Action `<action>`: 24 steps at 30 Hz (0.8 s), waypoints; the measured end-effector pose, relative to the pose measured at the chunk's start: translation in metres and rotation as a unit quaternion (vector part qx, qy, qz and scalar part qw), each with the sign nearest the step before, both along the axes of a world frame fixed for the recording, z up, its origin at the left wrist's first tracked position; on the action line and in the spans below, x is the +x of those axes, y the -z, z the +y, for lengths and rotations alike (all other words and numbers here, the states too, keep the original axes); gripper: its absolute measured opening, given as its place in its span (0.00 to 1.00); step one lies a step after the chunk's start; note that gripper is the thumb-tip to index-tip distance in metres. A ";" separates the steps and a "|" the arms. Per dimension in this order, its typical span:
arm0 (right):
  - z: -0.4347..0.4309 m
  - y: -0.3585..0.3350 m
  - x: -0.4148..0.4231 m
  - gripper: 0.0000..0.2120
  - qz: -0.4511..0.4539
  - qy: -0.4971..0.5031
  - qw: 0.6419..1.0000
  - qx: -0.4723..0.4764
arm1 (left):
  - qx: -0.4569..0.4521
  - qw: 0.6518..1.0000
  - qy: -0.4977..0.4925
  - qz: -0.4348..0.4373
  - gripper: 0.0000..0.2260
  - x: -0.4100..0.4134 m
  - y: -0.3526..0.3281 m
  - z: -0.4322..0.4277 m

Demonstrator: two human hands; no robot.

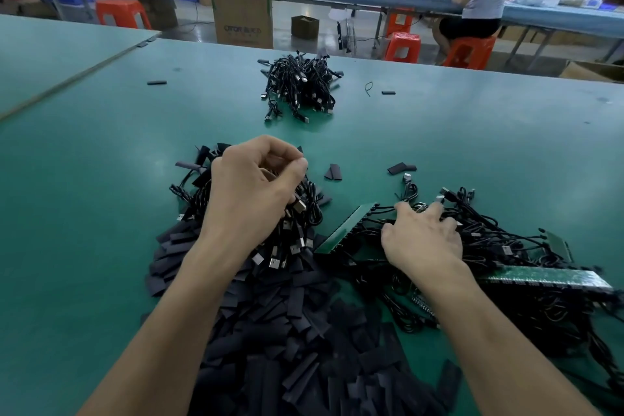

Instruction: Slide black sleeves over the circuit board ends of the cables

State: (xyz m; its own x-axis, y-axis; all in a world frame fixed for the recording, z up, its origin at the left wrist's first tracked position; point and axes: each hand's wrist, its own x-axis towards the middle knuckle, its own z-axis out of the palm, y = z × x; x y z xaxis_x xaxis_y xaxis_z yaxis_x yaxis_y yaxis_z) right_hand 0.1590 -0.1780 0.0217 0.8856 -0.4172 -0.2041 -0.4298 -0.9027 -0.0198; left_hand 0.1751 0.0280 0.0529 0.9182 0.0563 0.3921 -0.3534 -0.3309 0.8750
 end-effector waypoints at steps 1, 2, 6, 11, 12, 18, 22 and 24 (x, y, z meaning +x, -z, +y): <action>-0.001 0.002 -0.001 0.19 0.002 0.000 1.000 -0.005 | 0.001 1.000 0.000 0.000 0.06 0.000 0.000 0.000; -0.002 0.003 -0.001 0.18 -0.004 -0.006 1.000 -0.014 | 0.001 1.000 -0.001 0.000 0.06 0.001 0.000 0.000; 0.001 0.007 -0.002 0.12 -0.106 -0.060 0.990 -0.066 | 0.007 1.000 0.003 0.004 0.06 0.001 0.001 -0.001; 0.007 0.000 -0.001 0.22 -0.296 -0.132 0.946 0.003 | 0.013 1.000 0.006 0.005 0.05 0.001 0.001 -0.001; 0.007 -0.005 0.000 0.22 -0.320 -0.137 0.937 0.036 | 0.016 1.000 0.007 0.005 0.06 0.001 0.002 -0.001; 0.017 -0.038 0.000 0.15 -0.456 -0.152 0.827 0.291 | 0.016 0.999 0.039 0.010 0.04 -0.002 0.000 -0.004; 0.028 -0.063 -0.007 0.17 -0.502 -0.190 0.711 0.454 | 0.021 0.991 0.129 0.012 0.07 -0.009 -0.002 -0.011; 0.031 -0.070 -0.008 0.16 -0.480 -0.207 0.681 0.513 | 0.025 0.989 0.148 -0.005 0.09 -0.011 -0.002 -0.013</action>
